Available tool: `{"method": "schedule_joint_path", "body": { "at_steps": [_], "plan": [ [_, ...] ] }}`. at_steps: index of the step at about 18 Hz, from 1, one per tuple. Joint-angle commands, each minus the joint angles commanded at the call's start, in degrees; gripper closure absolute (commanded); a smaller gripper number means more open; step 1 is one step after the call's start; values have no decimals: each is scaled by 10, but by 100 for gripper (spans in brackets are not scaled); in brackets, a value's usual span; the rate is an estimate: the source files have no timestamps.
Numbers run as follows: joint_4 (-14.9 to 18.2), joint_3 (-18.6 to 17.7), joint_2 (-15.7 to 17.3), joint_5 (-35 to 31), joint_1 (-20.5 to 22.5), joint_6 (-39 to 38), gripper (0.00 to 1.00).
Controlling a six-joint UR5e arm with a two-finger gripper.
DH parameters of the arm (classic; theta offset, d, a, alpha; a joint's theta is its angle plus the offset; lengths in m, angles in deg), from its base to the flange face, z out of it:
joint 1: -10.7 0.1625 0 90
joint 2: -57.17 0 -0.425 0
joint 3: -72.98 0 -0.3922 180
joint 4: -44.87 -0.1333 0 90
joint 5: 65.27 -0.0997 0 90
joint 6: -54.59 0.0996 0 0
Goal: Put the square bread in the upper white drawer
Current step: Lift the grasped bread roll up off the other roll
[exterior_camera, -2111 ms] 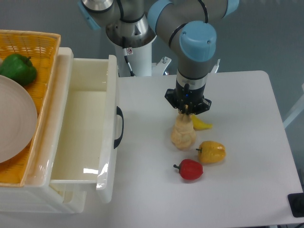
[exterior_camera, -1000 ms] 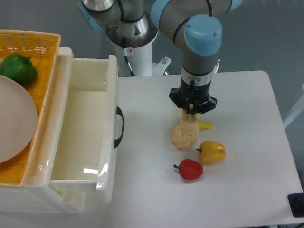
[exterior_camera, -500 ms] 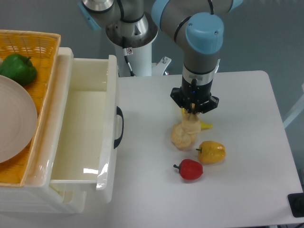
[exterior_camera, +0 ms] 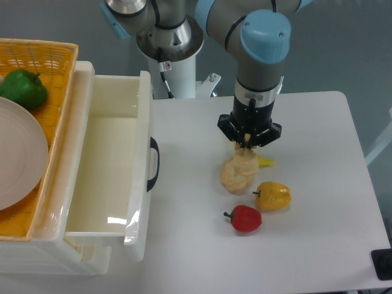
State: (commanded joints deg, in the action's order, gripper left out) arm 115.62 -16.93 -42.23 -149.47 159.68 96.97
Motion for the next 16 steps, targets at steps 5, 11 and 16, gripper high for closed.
{"method": "schedule_joint_path", "body": {
  "at_steps": [5,11,16],
  "plan": [
    [1,0,28,20,-5,-78,83],
    [-3,9,51,81,-6,-214,83],
    [-4,12,63,120,-28,-299,83]
  ]
}}
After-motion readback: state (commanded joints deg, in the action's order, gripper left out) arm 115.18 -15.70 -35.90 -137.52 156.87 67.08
